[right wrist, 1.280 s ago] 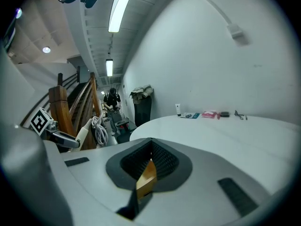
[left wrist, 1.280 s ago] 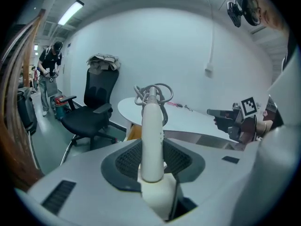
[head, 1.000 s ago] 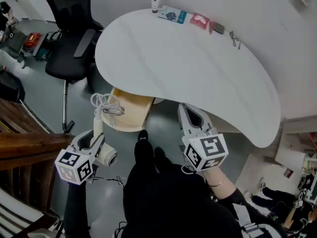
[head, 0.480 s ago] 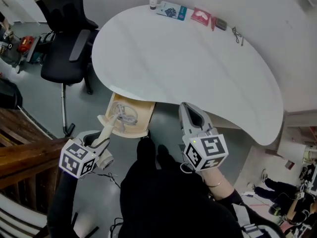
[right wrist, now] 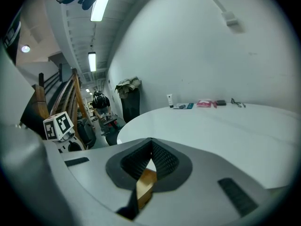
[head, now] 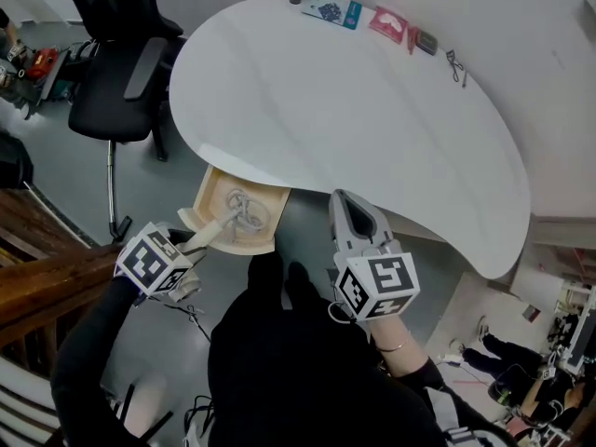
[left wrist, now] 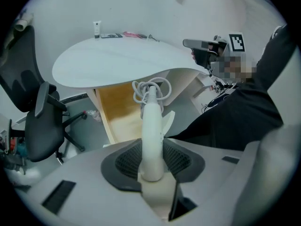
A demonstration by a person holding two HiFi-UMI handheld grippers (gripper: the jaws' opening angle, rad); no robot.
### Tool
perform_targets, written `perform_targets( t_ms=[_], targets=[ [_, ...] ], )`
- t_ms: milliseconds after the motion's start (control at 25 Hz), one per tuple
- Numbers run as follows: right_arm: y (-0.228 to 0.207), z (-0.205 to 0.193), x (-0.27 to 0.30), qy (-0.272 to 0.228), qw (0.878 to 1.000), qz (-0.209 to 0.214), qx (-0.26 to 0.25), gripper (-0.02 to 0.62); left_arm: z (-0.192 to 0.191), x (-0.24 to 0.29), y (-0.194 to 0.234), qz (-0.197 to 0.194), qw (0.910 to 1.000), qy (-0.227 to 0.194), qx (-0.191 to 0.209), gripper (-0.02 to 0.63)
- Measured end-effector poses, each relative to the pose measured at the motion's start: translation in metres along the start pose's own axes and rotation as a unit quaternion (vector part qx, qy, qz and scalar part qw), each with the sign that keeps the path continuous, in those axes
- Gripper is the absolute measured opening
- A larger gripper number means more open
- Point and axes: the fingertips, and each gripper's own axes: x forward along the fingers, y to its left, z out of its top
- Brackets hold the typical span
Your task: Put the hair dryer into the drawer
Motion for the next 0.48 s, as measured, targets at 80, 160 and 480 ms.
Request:
perform_targets(
  t_ms=[80, 160, 480],
  targets=[
    [0.007, -0.003, 0.005, 0.007, 1.0, 0.015, -0.007, 0.002, 0.002, 0.006, 0.003, -0.007, 0.9997, 0.023, 0.005, 0.153],
    [0.018, -0.008, 0.012, 0.017, 0.999, 0.037, -0.018, 0.002, 0.004, 0.012, 0.006, -0.014, 0.999, 0.042, 0.007, 0.153],
    [0.08, -0.036, 0.042, 0.067, 0.986, 0.127, -0.078, 0.002, 0.011, 0.028, 0.027, -0.031, 0.9931, 0.112, 0.014, 0.153]
  ],
)
